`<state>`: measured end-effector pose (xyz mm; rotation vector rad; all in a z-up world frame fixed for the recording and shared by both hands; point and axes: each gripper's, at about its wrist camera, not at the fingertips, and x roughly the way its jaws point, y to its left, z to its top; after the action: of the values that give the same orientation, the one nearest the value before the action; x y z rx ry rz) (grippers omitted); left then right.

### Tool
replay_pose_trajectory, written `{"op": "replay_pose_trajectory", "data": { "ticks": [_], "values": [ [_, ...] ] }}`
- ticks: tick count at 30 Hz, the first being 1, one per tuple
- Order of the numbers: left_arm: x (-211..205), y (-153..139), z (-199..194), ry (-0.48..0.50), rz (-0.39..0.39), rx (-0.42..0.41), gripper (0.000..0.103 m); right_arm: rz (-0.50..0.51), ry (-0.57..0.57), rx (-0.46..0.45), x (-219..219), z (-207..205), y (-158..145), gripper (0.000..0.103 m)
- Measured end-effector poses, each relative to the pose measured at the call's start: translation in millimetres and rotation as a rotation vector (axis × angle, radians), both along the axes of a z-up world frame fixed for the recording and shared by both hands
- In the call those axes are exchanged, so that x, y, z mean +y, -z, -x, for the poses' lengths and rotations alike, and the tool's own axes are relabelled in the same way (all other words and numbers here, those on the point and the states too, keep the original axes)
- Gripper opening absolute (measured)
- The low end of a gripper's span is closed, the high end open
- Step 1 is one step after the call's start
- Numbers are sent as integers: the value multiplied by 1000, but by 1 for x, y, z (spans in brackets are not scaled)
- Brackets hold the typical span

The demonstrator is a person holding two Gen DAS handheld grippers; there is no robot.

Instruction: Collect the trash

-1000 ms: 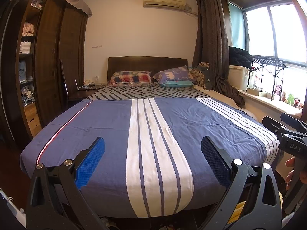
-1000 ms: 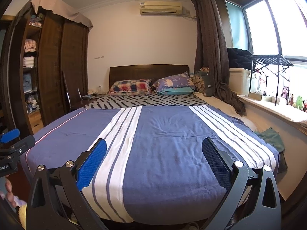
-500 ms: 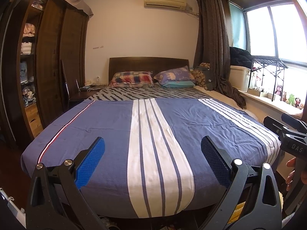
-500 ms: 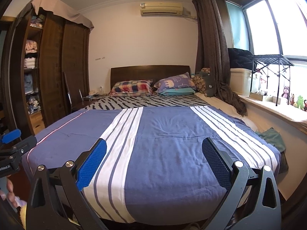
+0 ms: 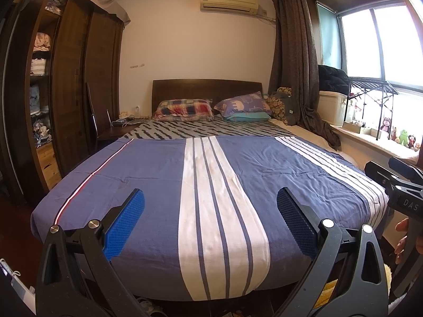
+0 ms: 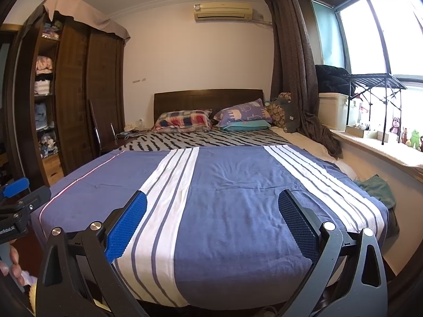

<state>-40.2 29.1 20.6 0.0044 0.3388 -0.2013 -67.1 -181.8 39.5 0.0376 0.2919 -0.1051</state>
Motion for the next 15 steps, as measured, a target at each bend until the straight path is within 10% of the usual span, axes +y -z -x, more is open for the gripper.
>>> {"op": "replay_pose_trajectory", "data": {
  "ticks": [15],
  "values": [
    [4, -1, -1, -11, -1, 1, 95, -4, -11, 9, 1, -5, 2, 100]
  ]
}}
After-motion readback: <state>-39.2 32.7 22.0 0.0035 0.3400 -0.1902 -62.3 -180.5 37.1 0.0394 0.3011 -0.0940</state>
